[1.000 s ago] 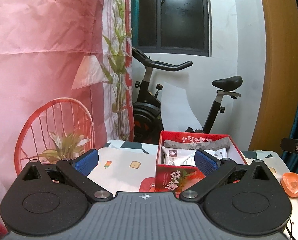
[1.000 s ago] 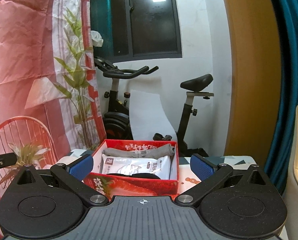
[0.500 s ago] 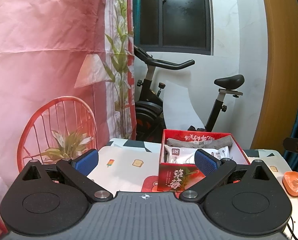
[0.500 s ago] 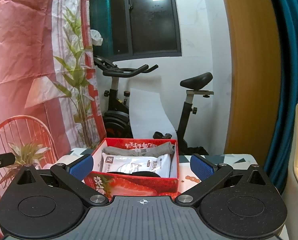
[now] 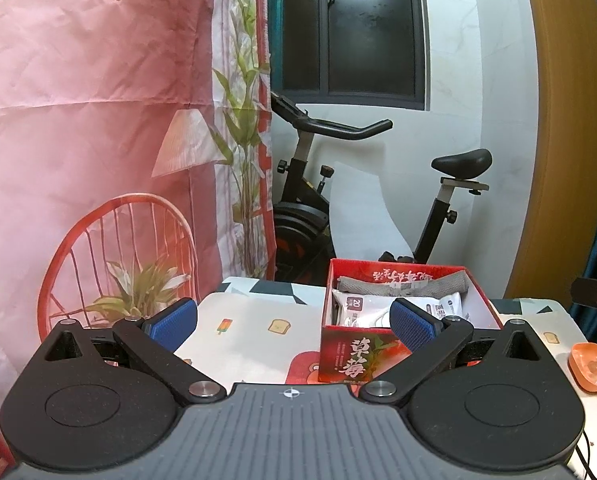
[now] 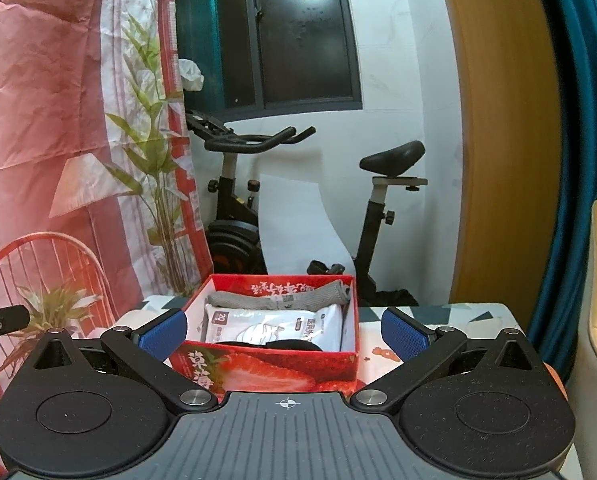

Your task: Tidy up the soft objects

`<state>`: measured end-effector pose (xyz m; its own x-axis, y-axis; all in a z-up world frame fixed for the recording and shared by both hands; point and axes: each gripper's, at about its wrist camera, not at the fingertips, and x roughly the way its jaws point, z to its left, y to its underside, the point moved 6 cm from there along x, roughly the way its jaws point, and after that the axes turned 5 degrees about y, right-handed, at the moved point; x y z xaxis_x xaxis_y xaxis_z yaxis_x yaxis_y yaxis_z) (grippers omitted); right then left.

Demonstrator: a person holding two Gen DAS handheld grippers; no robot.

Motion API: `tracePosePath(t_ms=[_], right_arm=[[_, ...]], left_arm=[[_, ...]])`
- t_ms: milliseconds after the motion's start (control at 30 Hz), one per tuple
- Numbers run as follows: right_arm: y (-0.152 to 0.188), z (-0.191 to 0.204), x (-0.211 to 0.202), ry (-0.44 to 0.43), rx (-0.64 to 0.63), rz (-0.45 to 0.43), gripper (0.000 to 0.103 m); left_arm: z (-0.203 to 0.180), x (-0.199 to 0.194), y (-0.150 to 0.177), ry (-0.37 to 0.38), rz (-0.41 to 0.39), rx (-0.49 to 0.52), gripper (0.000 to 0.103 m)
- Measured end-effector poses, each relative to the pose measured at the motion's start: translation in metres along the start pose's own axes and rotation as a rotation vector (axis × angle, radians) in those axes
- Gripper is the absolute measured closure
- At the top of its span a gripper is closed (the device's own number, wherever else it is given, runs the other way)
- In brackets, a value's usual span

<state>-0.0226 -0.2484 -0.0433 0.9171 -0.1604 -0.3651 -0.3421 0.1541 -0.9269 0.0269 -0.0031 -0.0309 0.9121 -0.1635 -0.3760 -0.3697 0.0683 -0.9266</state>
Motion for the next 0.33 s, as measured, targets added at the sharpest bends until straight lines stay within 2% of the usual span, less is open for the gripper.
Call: tracePosePath(t_ms=[333], right_arm=[[0.0027,0.0036,0.0016,0.001,0.0,0.008,0.0]], left_arm=[[0.001,-0.0003,0.0012,-0.001,0.003,-0.007,0.0]])
